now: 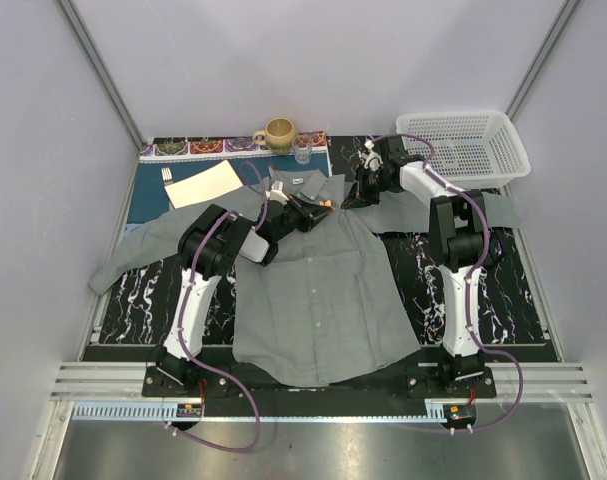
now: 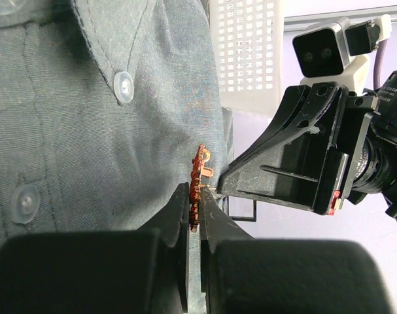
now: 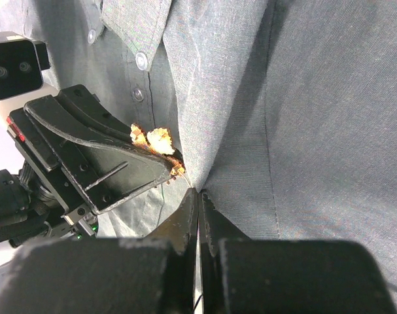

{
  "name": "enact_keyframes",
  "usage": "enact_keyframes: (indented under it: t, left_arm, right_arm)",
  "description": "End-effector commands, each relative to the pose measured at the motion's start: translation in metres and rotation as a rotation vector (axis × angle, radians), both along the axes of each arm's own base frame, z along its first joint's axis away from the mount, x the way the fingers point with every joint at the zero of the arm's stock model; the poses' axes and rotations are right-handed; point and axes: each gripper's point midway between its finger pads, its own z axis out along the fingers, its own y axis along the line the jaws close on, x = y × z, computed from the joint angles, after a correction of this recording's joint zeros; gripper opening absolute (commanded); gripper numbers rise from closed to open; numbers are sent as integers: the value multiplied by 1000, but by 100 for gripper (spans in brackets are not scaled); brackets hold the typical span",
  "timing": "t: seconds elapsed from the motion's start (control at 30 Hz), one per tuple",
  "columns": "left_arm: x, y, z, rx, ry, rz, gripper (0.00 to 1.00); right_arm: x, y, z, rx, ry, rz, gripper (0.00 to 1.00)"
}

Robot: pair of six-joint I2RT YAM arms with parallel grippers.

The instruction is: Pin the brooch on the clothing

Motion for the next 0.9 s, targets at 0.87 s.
enact_keyframes:
  t: [0.87]
  left_arm:
    - [-14, -33, 45, -63, -169, -92, 0]
  right_arm:
    - [1, 19, 20, 58, -44, 60, 0]
